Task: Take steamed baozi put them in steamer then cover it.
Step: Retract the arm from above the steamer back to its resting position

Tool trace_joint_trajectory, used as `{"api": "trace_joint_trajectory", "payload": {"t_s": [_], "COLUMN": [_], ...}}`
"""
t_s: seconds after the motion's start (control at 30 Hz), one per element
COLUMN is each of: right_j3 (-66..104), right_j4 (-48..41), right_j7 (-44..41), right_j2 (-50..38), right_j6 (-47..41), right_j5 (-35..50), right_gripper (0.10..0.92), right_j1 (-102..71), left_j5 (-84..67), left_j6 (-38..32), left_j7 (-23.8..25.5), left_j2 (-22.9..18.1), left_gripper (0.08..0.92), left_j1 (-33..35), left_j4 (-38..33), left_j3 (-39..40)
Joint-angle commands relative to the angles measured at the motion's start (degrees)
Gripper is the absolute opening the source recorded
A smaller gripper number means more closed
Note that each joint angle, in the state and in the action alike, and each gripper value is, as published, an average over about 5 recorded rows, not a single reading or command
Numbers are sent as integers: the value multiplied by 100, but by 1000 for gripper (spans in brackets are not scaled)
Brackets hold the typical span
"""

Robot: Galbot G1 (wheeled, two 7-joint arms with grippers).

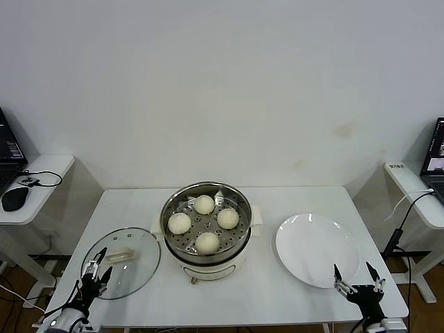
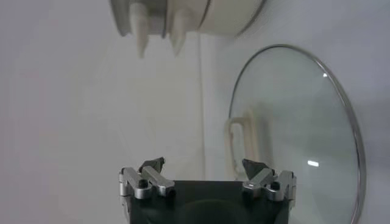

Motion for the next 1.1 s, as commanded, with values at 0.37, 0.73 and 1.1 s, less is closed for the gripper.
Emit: {"api": "trace_joint_trajectory", "payload": {"t_s": [0.37,0.73,1.1], "right_j3": [108,107,73], "right_j4": [-10,-45,-50], "right_j7": [29,26,24], "right_j2": [346,401,392], "right_j6": [106,147,142], "right_j5": [-210,-276,-290], "right_gripper": [823,823,823], "right_j1": [-192,-204,-177], "left_j5": [273,194,188], "left_j6": [67,103,174], "left_j7": [31,26,-27], "left_j2": [175,131,44], "left_gripper": [823,823,636], "left_j1": [-1499,-1746,-1711], "left_j4": [1222,1587,1775], "left_j3": [560,651,623]}}
